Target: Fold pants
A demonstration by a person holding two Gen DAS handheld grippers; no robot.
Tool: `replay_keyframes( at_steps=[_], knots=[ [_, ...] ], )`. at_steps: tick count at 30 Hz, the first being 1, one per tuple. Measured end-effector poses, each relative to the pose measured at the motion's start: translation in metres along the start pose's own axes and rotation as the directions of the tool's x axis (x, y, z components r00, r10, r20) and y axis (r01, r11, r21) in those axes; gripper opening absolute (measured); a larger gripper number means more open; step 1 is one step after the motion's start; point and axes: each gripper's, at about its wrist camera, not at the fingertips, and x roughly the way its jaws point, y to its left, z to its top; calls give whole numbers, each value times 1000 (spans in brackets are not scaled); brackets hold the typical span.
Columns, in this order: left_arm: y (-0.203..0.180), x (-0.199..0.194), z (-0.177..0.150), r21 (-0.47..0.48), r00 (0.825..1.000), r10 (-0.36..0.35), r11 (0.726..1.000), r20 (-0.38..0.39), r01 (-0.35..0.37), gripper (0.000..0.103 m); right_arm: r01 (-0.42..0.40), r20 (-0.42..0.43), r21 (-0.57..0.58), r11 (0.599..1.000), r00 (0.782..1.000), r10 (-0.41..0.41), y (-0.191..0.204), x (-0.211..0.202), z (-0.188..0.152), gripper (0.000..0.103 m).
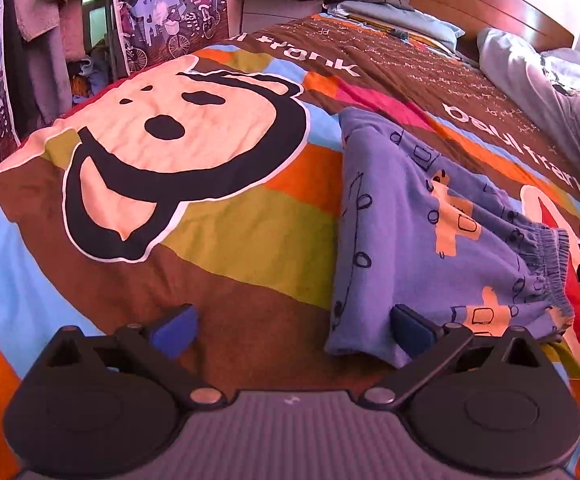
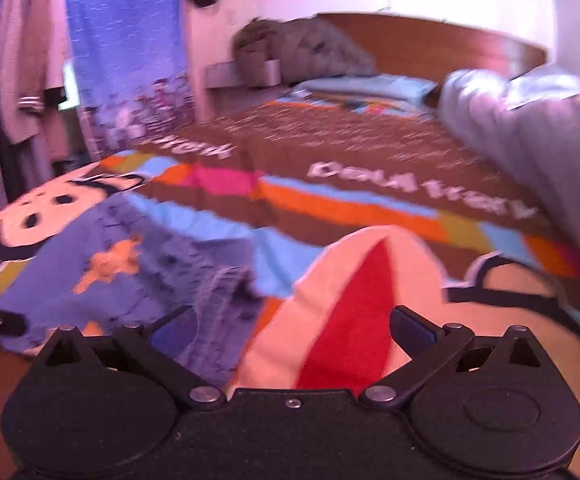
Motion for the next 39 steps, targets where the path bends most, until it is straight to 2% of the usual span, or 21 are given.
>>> replay_keyframes(
  at_steps=[3,5,7,9,11,13,15,16,18,20,22,25,27,28,30,32,35,36,38,39],
  knots=[
    [-1,1,1,2,1000,4,1000,-4,-4,103,90,6,32,995,996,-90,-4,-4,1,102],
    [0,2,1,-1,1000,3,1000,-4,-3,103,94,-26,121,988,995,-92,-11,-9,3,102],
    [0,2,1,-4,1000,0,1000,-5,0,103,44,-1,175,984,999,-45,-12,-14,8,102],
    [1,2,1,-6,1000,-2,1000,-5,2,103,12,37,162,987,999,-18,-1,-14,22,102],
    [1,2,1,-9,1000,-6,1000,-4,6,103,-39,43,97,994,998,35,20,-3,43,102],
    [1,2,1,-11,1000,-7,1000,-5,7,103,-117,5,-18,993,993,117,50,25,64,102],
    [1,3,1,-9,1000,-5,1000,-6,5,103,-198,-84,-124,972,978,189,80,64,81,102],
    [0,3,1,-6,1000,-2,1000,-6,2,103,-259,-136,-169,951,962,238,94,85,86,102],
    [0,3,1,-3,1000,-4,1000,-6,4,103,-381,-231,-233,895,915,330,118,121,92,102],
    [1,3,2,-7,1000,-17,1000,-6,16,103,-411,-257,-279,868,903,345,133,144,95,102],
    [1,4,2,-5,1000,-19,1000,-8,19,103,-334,-224,-308,891,935,274,140,165,103,102],
    [-1,4,2,1,1000,-14,1000,-11,14,103,-249,-219,-260,933,956,194,134,197,114,101],
    [-1,4,2,4,1000,-11,1000,-13,11,103,-113,-222,-264,958,974,53,129,214,114,97],
    [-1,4,2,4,1000,-10,1000,-13,10,103,-70,-208,-267,961,978,13,126,214,116,94],
    [-1,4,2,2,1000,-12,1000,-12,12,103,-70,-165,-217,974,986,34,116,195,122,95],
    [0,4,1,-2,1000,-13,1000,-10,13,103,-132,-124,-157,979,986,113,107,162,127,102],
    [2,3,1,-12,1000,-22,1000,-5,22,103,-302,-118,-153,941,951,286,101,111,126,102],
    [3,2,1,-17,1000,-27,999,-3,26,103,-328,-125,-180,927,943,309,101,96,122,102],
    [4,2,1,-23,1000,-30,999,-2,30,103,-287,-122,-255,923,957,264,100,76,108,102],
    [3,2,1,-22,1000,-29,999,-2,29,103,-236,-129,-306,922,970,206,100,73,98,102]
  ],
)
